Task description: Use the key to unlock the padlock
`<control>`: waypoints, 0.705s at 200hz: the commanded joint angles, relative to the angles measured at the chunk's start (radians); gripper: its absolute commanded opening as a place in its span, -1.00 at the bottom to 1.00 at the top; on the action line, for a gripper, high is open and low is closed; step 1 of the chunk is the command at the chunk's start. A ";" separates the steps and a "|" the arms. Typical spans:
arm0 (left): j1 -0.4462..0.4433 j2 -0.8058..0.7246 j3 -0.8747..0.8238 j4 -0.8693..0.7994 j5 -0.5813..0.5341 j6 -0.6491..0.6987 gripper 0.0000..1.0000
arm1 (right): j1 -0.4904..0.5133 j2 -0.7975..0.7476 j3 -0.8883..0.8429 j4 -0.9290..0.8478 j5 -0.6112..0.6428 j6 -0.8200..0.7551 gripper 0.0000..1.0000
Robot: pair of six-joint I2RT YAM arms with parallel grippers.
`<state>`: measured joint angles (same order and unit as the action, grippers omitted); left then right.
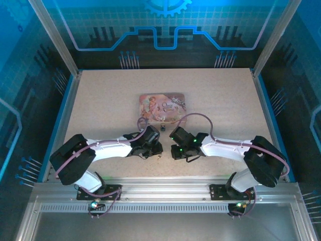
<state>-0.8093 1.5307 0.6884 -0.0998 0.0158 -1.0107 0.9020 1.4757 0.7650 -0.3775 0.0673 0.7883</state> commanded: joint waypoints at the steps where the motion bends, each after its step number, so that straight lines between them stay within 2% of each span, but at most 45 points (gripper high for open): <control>1: -0.010 0.014 0.030 -0.018 0.011 0.027 -0.60 | -0.009 0.014 -0.007 0.006 -0.011 -0.010 -0.64; 141: -0.021 0.018 0.025 -0.044 0.001 0.023 -0.53 | -0.008 0.014 -0.008 0.009 -0.017 -0.009 -0.64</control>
<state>-0.8204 1.5375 0.6991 -0.1291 0.0151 -0.9943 0.9020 1.4796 0.7647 -0.3729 0.0669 0.7849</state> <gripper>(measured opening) 0.234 0.180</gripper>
